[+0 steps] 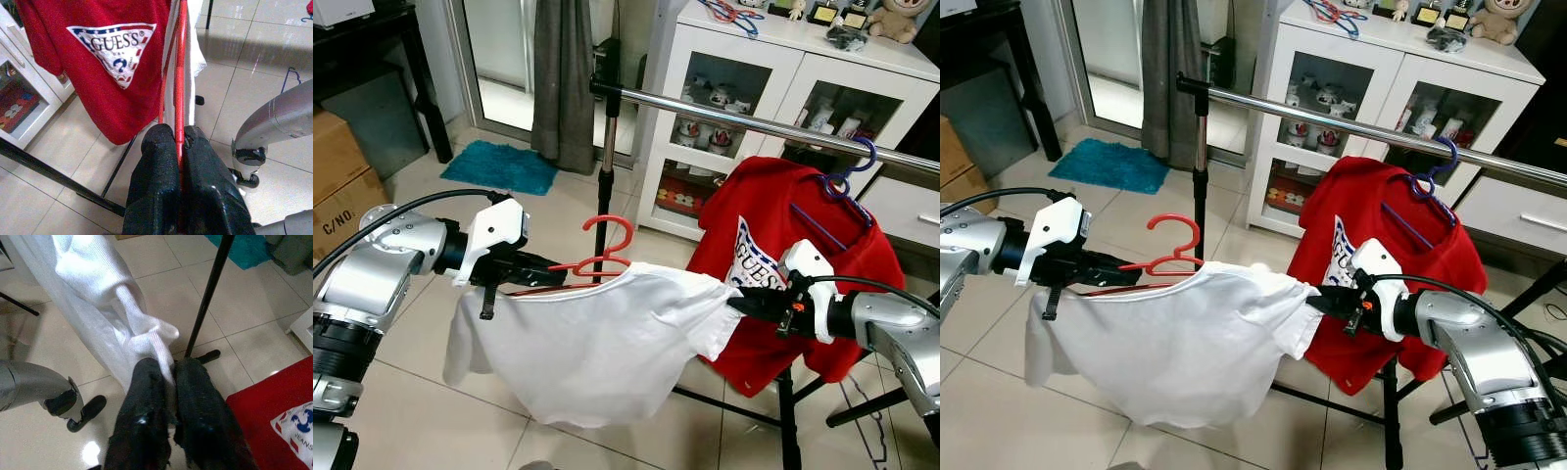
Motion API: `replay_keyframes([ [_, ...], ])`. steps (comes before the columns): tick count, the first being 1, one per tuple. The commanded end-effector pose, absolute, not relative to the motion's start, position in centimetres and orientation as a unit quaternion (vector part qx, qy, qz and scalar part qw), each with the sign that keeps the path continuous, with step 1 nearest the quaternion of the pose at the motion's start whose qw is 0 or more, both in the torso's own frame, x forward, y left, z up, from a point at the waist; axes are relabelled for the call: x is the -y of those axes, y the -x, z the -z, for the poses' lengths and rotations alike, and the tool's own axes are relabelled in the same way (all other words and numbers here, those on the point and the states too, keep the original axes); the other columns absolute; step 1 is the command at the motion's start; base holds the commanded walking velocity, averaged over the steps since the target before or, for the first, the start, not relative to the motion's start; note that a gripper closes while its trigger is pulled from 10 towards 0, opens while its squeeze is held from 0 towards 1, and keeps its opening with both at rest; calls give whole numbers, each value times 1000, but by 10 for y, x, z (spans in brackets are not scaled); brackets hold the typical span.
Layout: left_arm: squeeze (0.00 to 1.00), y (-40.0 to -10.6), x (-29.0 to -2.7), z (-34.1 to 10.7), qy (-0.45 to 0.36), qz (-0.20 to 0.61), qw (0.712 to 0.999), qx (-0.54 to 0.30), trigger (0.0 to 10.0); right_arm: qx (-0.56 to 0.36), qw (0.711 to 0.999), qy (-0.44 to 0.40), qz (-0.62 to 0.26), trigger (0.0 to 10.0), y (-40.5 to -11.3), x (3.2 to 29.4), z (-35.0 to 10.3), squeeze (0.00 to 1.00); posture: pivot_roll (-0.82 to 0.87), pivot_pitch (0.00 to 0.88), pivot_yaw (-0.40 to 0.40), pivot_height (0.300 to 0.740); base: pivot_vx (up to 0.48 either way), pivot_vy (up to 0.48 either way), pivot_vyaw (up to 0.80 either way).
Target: Hang hanger
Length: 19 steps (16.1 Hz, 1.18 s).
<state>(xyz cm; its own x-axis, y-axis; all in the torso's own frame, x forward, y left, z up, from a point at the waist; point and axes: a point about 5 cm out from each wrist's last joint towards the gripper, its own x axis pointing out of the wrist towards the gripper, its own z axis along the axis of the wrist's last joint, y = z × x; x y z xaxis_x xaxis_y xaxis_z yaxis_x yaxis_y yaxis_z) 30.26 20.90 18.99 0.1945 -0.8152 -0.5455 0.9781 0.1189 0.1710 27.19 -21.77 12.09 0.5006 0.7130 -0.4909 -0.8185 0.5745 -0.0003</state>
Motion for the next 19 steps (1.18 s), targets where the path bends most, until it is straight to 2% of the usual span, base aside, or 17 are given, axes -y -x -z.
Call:
replay_keyframes([
  [1,0,-305,-207,-199,-260,613,732,-143,0,-219,858,126,-448,0,-274,218,-124,0,-18,0,-115,740,0,0,0],
  [7,0,-307,-209,-200,-262,608,736,-143,0,-229,859,128,-440,0,-272,224,-119,0,-22,0,-114,740,0,0,0],
  [10,0,-309,-212,-200,-265,602,739,-146,0,-238,876,126,-400,0,-276,237,-115,0,-20,0,-114,740,0,0,0],
  [19,0,-311,-215,-203,-268,599,740,-147,0,-265,903,121,-315,0,-275,273,-103,0,-19,0,-109,740,0,0,0],
])
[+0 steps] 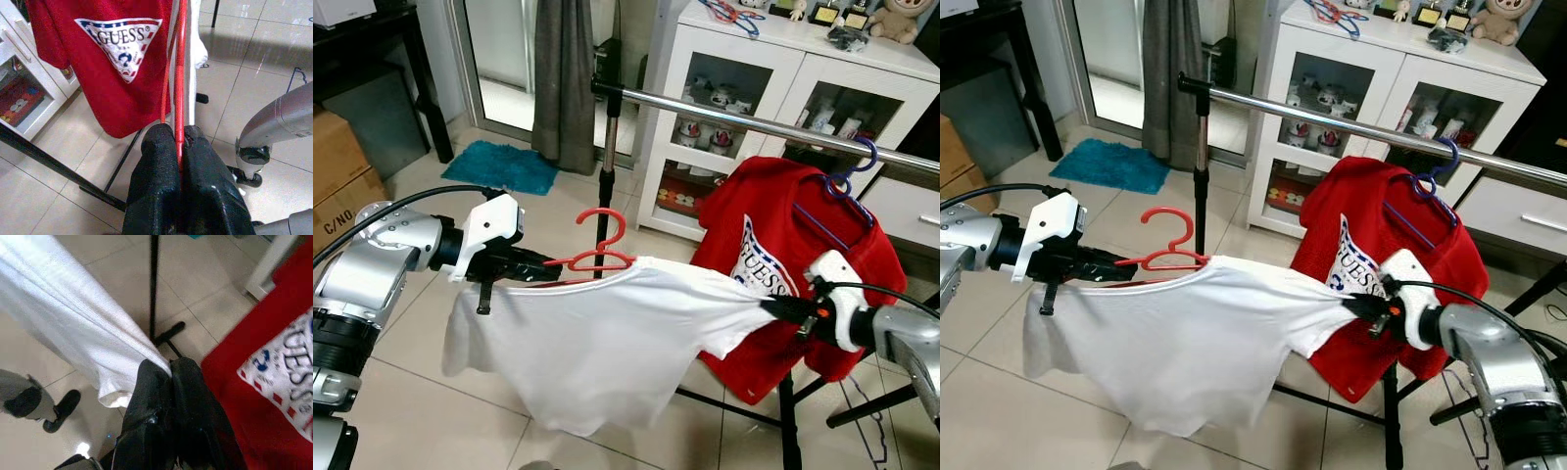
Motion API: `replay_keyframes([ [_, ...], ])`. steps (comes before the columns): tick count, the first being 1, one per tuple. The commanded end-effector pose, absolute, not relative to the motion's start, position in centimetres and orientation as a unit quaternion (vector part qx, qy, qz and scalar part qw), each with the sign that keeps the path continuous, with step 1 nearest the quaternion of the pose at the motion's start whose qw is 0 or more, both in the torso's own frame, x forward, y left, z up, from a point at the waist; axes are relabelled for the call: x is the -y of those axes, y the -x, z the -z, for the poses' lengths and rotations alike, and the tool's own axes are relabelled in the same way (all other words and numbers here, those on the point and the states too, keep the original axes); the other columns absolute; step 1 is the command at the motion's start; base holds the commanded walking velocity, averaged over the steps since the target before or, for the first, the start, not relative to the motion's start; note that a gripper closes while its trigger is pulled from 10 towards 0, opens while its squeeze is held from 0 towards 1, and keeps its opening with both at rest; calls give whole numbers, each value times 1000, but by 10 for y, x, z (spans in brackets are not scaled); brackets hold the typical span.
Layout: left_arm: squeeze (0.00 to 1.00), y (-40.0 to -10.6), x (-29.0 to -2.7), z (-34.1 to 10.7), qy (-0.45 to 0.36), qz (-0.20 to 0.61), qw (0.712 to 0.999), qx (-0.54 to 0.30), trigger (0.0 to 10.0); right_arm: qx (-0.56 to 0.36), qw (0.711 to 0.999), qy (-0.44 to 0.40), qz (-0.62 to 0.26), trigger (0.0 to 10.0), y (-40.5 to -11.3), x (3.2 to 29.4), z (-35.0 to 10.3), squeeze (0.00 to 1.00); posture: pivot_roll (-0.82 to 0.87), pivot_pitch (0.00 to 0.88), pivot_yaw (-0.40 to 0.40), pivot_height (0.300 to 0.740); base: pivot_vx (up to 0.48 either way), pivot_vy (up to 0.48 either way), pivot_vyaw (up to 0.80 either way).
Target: Hang hanger
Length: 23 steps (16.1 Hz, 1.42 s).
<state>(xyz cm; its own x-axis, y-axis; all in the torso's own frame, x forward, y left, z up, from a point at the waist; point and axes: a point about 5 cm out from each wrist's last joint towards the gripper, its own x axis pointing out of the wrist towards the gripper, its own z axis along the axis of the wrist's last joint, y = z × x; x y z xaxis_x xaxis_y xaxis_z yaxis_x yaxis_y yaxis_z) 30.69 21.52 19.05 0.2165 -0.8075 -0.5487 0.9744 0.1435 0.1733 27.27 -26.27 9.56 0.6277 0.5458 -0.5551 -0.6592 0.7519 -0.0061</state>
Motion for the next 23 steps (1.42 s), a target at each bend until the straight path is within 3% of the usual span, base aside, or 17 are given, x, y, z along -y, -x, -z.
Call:
replay_keyframes([
  [1,0,-311,-215,-203,-268,599,740,-147,0,-267,904,120,-312,0,-275,274,-102,0,-19,0,-109,740,0,0,0],
  [12,0,-312,-217,-206,-273,601,736,-150,0,-285,928,105,-214,0,-271,313,-93,0,-11,0,-100,740,0,0,0],
  [18,0,-314,-217,-208,-276,599,737,-147,0,-294,924,99,-222,0,-268,306,-81,0,-6,0,-92,740,0,0,0],
  [19,0,-314,-217,-209,-276,599,737,-147,0,-290,924,97,-230,3647,-268,304,-80,0,-7,0,-89,740,0,0,0],
  [20,0,-315,-217,-209,-277,600,736,-147,0,-285,924,101,-236,3647,-268,302,-81,0,-7,0,-89,740,0,0,0],
  [21,0,-315,-216,-209,-278,601,735,-147,0,-265,924,74,-266,10000,-267,297,-87,0,-8,0,-84,740,0,0,0],
  [22,0,-316,-215,-208,-279,602,734,-148,0,-251,919,82,-292,10000,-266,295,-95,1000,-8,0,-81,740,0,0,0],
  [23,0,-317,-215,-208,-281,601,733,-149,0,-248,915,87,-305,10000,-264,295,-98,1000,-8,0,-81,740,0,0,0],
])
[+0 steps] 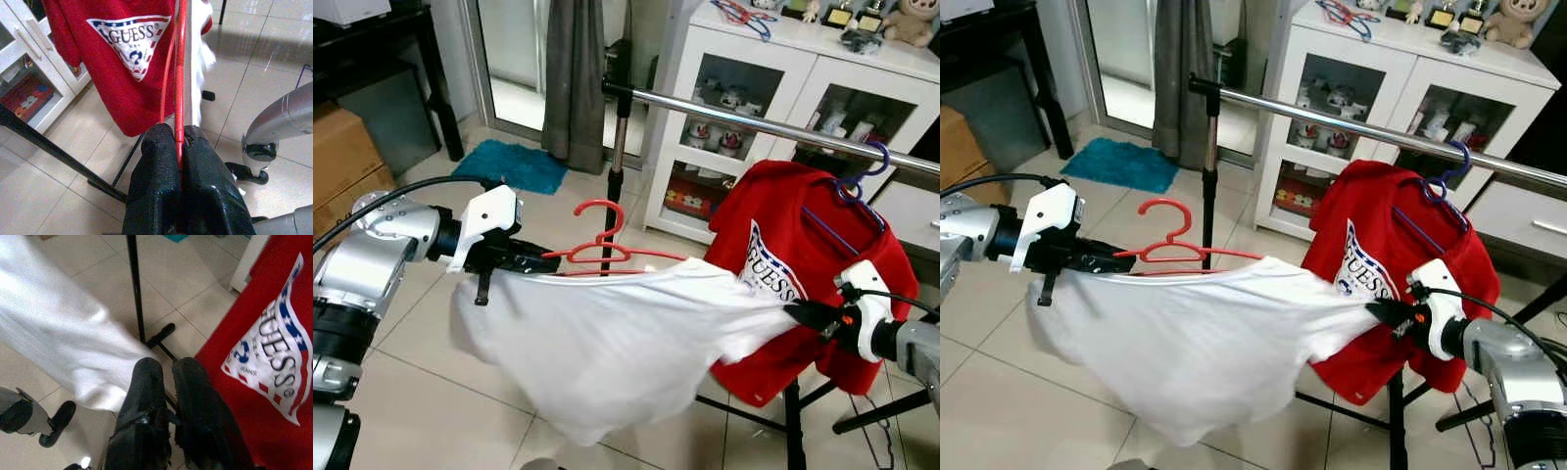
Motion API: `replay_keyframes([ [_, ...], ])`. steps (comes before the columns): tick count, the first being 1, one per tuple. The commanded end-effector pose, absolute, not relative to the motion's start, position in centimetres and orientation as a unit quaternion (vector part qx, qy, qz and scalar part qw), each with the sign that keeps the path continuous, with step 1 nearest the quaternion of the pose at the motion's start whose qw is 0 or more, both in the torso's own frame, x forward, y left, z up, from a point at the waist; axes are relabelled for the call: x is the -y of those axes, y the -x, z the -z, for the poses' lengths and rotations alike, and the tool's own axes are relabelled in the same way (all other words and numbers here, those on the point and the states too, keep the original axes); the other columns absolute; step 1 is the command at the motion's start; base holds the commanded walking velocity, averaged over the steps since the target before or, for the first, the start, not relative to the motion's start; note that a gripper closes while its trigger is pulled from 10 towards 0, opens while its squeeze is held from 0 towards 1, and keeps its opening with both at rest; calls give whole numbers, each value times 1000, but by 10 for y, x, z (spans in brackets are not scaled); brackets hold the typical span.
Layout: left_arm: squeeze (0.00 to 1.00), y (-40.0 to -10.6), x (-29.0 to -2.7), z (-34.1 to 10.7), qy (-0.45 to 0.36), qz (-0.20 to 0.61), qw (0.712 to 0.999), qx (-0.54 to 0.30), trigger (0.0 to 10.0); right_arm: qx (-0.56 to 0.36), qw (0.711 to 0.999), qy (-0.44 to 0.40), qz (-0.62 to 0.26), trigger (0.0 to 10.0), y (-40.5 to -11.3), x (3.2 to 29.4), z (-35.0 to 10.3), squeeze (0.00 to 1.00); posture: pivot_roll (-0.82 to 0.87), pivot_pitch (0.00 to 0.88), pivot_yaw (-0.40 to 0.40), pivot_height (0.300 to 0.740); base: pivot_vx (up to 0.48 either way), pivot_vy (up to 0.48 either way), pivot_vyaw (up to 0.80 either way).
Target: Hang hanger
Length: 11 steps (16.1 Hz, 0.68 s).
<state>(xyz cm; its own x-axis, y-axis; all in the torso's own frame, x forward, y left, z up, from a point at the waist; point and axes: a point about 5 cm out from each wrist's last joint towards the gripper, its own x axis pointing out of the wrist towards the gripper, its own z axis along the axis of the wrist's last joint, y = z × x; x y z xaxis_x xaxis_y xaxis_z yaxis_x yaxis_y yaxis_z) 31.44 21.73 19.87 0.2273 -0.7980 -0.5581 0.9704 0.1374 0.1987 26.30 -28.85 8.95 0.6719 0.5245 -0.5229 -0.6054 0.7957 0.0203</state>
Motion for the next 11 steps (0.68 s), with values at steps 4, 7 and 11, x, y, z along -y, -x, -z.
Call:
replay_keyframes([
  [4,0,-322,-216,-205,-293,594,732,-157,0,-248,877,127,-392,10000,-250,300,-130,1000,-13,0,-75,740,0,0,0],
  [7,0,-324,-202,-205,-294,612,719,-146,0,-136,867,124,-463,10000,-264,265,-173,1000,-24,0,-65,740,0,0,0],
  [11,0,-323,-174,-197,-306,651,682,-130,0,-78,814,120,-563,10000,-276,185,-188,1000,-26,0,-58,740,0,0,0],
])
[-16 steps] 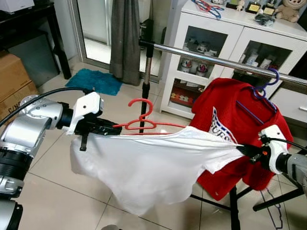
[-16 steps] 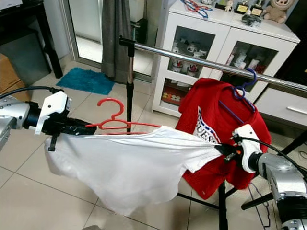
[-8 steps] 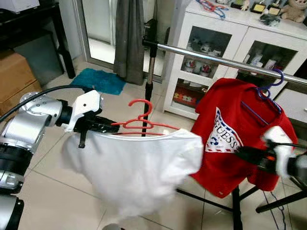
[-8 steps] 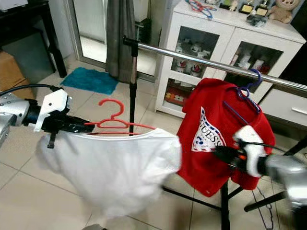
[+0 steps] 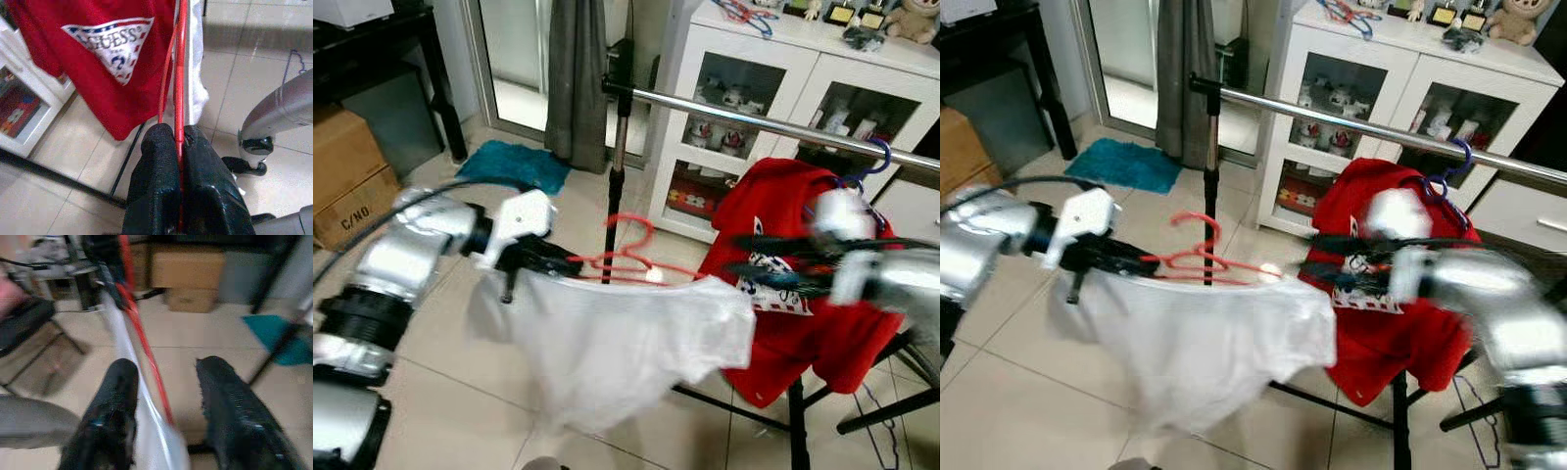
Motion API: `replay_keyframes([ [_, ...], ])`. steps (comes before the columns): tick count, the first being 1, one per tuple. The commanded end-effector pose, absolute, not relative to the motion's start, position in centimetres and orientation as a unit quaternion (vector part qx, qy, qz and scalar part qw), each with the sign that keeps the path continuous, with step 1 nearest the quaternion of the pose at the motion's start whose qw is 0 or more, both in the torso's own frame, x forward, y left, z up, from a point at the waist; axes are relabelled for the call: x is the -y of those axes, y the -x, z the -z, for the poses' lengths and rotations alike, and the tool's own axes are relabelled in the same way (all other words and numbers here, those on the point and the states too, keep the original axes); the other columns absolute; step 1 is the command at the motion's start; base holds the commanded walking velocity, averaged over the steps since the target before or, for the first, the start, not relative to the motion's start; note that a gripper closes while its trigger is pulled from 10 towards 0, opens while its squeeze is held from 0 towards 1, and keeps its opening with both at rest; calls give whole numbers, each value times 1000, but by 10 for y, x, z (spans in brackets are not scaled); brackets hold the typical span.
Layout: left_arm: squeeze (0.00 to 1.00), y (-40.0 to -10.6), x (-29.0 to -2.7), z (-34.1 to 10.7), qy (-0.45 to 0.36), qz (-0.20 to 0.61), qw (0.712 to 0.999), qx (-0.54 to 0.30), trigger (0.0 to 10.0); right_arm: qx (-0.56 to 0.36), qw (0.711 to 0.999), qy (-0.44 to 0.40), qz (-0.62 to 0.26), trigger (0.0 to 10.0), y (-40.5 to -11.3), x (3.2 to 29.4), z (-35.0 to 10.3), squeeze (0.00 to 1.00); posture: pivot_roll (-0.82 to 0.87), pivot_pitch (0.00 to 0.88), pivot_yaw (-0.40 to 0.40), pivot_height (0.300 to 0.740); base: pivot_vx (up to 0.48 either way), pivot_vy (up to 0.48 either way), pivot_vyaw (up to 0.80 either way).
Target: Hang hanger
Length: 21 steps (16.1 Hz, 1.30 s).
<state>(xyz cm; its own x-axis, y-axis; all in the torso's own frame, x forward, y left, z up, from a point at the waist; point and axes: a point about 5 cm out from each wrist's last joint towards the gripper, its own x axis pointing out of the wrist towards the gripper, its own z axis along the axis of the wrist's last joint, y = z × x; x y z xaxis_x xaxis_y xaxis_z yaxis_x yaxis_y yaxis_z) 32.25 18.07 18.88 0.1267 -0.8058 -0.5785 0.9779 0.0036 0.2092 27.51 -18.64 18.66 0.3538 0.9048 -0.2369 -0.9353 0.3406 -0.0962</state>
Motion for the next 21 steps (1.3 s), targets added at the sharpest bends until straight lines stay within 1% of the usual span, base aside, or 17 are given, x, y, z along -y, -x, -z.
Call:
replay_keyframes([
  [1,0,-322,-171,-196,-312,655,676,-130,0,-78,810,122,-568,10000,-277,178,-187,1000,-26,0,-58,740,0,0,0],
  [2,0,-321,-166,-195,-317,661,668,-127,0,-88,804,124,-575,10000,-279,166,-183,957,-23,0,-62,740,0,0,0],
  [3,0,-321,-163,-195,-318,665,665,-124,0,-101,801,124,-577,10000,-280,161,-180,0,-21,0,-62,740,0,0,0],
  [5,0,-322,-159,-198,-321,668,661,-116,0,-109,799,117,-580,10000,-281,152,-177,0,-18,0,-65,740,0,0,0],
  [6,0,-322,-157,-199,-322,669,660,-113,0,-112,800,111,-579,8667,-282,148,-176,0,-20,0,-63,740,0,0,0],
  [7,0,-322,-156,-199,-322,670,659,-112,0,-113,800,111,-578,3922,-282,147,-176,0,-20,0,-63,740,0,0,0],
  [8,0,-322,-153,-200,-322,673,658,-106,0,-117,807,107,-569,0,-285,142,-172,0,-21,0,-61,740,0,0,0],
  [11,0,-321,-147,-203,-330,679,649,-97,0,-133,827,101,-537,0,-294,136,-164,0,-26,0,-61,740,0,0,0],
  [14,0,-321,-145,-204,-330,680,648,-93,0,-139,827,101,-535,0,-295,135,-163,0,-24,0,-64,740,0,0,0],
  [16,0,-321,-145,-205,-330,680,648,-92,0,-140,824,100,-540,0,-295,134,-163,0,-25,0,-66,740,0,0,0],
  [19,0,-323,-149,-207,-330,672,656,-92,0,-126,815,84,-560,0,-294,135,-168,0,-24,0,-64,740,0,0,0],
  [21,0,-327,-155,-207,-328,661,668,-95,0,-120,797,63,-588,0,-287,136,-171,0,-23,0,-64,740,0,0,0],
])
